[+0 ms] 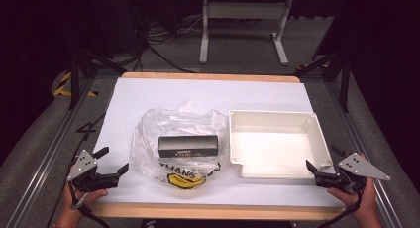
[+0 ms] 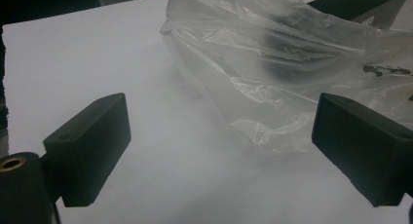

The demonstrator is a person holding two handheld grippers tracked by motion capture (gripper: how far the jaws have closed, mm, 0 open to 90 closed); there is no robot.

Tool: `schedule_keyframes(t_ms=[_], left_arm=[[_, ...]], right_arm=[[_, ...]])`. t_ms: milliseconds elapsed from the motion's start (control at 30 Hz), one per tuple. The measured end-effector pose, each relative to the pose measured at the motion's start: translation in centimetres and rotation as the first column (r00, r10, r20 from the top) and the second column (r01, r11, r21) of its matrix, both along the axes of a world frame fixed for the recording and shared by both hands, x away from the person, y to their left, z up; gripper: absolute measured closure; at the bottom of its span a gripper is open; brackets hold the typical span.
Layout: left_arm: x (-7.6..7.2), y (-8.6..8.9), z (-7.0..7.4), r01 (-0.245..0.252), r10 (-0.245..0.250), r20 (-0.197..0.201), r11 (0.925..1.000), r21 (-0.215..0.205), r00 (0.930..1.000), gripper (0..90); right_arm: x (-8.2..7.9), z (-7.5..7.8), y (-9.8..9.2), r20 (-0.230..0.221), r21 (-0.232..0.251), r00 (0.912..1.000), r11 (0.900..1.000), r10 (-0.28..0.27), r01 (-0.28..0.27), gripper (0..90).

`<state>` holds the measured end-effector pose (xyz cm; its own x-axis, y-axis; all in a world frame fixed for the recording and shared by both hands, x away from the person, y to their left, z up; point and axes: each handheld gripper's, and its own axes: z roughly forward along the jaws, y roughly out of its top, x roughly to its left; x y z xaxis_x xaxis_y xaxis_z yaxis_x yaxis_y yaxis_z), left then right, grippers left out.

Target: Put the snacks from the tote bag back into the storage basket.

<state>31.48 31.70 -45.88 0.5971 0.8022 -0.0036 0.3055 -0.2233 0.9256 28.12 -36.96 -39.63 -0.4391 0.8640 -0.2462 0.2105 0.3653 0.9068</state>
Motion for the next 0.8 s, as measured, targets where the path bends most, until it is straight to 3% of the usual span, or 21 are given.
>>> schedule_keyframes(t_ms=[433, 600, 800], left_arm=[[0.0, 0.0, 0.0, -0.004, 0.004, -0.003, 1.0, 0.004, 1.0, 8.1], [0.0, 0.0, 0.0, -0.004, 0.004, -0.003, 1.0, 0.004, 1.0, 8.2], [0.0, -0.1, 0.0, -0.005, 0.005, -0.001, 0.9999, 0.009, 1.0, 8.2]], right_arm=[[0.6, 1.3, 2.4, 0.025, 0.004, 0.9946, 0.995, 0.101, -0.101, 11.4], [1.0, 1.9, 3.8, 0.079, 0.0, 0.9797, 0.983, 0.184, -0.185, 12.1], [2.1, 2.1, 5.7, 0.08, -0.027, 0.9725, 0.976, 0.219, -0.217, 13.9]])
